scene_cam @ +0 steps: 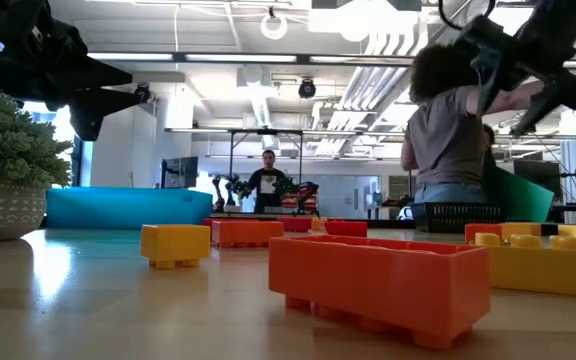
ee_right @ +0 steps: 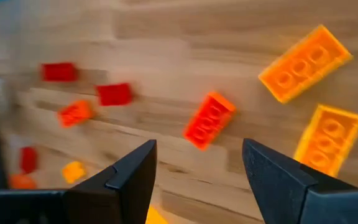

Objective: Sort & place blocks by color
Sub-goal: Put the yellow game piece into the black bin

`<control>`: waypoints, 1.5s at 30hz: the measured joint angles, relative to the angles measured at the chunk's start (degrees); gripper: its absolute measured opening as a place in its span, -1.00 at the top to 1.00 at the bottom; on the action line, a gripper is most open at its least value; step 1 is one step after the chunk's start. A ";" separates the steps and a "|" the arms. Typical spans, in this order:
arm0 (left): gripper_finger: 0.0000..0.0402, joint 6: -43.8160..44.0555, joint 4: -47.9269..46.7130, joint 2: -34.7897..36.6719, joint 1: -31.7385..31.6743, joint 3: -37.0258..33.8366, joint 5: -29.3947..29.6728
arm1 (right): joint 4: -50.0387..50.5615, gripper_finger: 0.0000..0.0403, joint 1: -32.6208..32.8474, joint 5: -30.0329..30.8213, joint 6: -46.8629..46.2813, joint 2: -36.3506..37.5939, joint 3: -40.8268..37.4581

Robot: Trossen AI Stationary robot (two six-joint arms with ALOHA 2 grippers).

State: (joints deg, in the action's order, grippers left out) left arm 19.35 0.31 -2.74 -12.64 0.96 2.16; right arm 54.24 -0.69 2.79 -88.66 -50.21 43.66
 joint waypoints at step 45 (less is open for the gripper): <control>0.15 0.00 -0.08 0.01 -0.01 0.01 -0.01 | 12.84 -0.11 15.89 0.29 -28.38 -28.50 0.02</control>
State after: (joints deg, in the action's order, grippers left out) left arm 19.35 0.23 -2.73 -12.65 0.97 2.15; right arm 67.08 15.20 3.08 -117.03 -78.71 43.68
